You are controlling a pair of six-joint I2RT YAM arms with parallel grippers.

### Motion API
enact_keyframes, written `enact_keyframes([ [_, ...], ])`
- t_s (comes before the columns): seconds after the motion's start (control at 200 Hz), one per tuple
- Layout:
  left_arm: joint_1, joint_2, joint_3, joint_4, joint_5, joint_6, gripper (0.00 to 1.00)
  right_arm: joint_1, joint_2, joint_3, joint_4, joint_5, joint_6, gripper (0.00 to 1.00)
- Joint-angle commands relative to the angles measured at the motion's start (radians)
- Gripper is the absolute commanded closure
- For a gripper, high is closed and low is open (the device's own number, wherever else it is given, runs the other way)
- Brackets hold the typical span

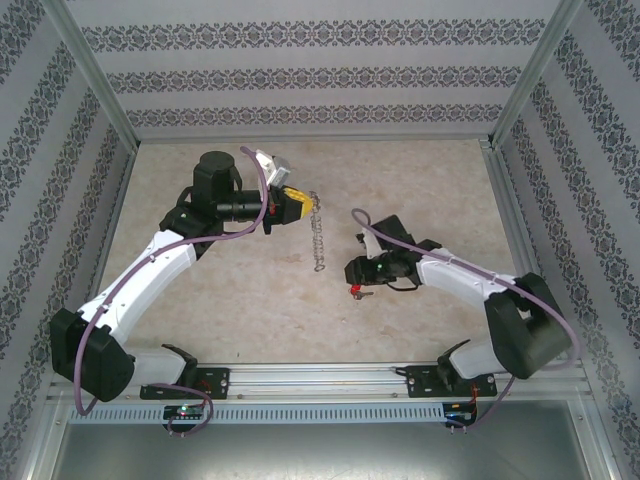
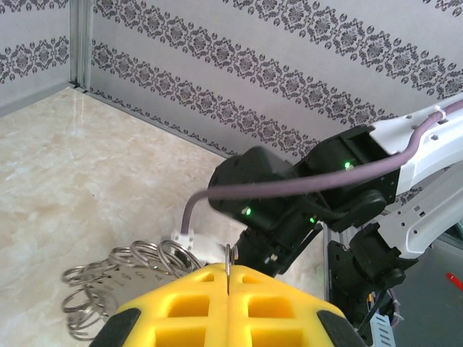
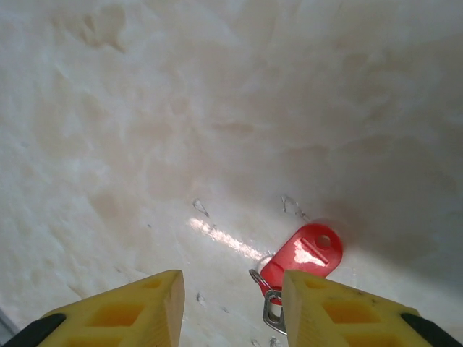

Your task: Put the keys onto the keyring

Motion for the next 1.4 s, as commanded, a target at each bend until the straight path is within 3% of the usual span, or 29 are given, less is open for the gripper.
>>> enact_keyframes([
  [0.0, -0.012, -0.036, -0.010, -0.003, 0.003, 0.029, 1.00, 0.033, 0.039, 0.003, -0.031, 0.071, -0.027, 0.60],
  [0.505, -0.012, -0.053, -0.009, 0.012, 0.007, 0.013, 1.00, 0.096, 0.120, 0.008, -0.028, 0.101, -0.048, 0.67],
  [0.625, -0.012, -0.054, -0.007, 0.015, 0.007, 0.007, 1.00, 0.098, 0.131, 0.011, -0.028, 0.105, -0.051, 0.76],
  [0.804, -0.012, -0.052, -0.004, 0.019, 0.006, 0.003, 1.00, 0.099, 0.125, 0.009, -0.028, 0.102, -0.054, 1.00],
  [1.054, -0.012, -0.055, 0.009, -0.017, -0.002, 0.021, 1.00, 0.086, 0.017, 0.021, -0.059, 0.098, -0.055, 1.00],
  [1.394, -0.012, -0.075, -0.006, -0.028, -0.061, 0.052, 1.00, -0.008, -0.206, 0.030, -0.073, 0.059, -0.072, 1.00],
])
